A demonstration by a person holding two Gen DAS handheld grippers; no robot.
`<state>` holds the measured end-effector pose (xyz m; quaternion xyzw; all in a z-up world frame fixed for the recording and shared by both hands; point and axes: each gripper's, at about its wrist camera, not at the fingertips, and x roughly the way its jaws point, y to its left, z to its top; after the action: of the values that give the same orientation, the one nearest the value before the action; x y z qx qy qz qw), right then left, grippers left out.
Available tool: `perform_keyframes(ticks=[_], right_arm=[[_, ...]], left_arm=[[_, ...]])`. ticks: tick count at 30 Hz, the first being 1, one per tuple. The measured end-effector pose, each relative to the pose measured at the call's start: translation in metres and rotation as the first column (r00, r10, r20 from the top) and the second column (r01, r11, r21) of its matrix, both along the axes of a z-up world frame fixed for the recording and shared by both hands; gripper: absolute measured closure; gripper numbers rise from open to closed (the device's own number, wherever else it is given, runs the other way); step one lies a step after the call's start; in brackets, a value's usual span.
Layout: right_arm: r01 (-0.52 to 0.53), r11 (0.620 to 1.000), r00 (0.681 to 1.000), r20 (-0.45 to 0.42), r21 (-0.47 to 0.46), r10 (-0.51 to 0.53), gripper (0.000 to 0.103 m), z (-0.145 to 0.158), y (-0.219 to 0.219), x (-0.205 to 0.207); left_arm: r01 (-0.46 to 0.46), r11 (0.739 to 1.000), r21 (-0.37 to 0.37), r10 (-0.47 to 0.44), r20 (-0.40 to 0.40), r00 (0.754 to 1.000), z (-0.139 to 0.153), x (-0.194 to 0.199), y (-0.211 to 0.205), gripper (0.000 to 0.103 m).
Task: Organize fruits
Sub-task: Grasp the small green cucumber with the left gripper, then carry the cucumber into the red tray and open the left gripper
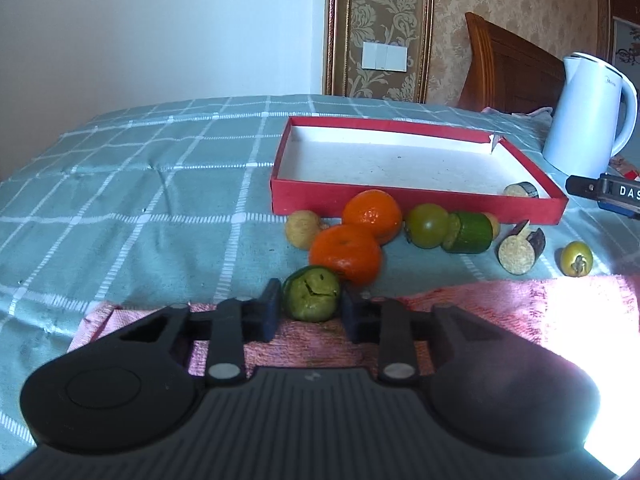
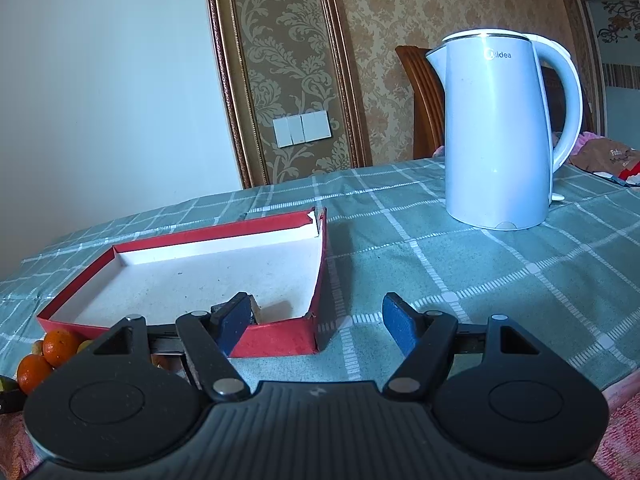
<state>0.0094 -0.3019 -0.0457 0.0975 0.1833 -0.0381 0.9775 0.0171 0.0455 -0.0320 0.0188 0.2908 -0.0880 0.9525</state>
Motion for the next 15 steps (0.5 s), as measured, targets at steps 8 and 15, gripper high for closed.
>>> perform_keyframes(ticks=[8,15], right_arm=[[0.002,1.0,1.0,-0.001,0.003,-0.002,0.03,0.0,0.0,0.0],[0.008,1.0,1.0,-0.003,0.005,-0.008,0.03,0.0,-0.001,0.001]], left_arm=[[-0.012,1.0,-0.02,0.013,0.011,1.0,0.006,-0.003,0.002,0.076],[0.02,1.0,-0.007,-0.02,0.058,0.998,0.026,-0.003,-0.007,0.076]])
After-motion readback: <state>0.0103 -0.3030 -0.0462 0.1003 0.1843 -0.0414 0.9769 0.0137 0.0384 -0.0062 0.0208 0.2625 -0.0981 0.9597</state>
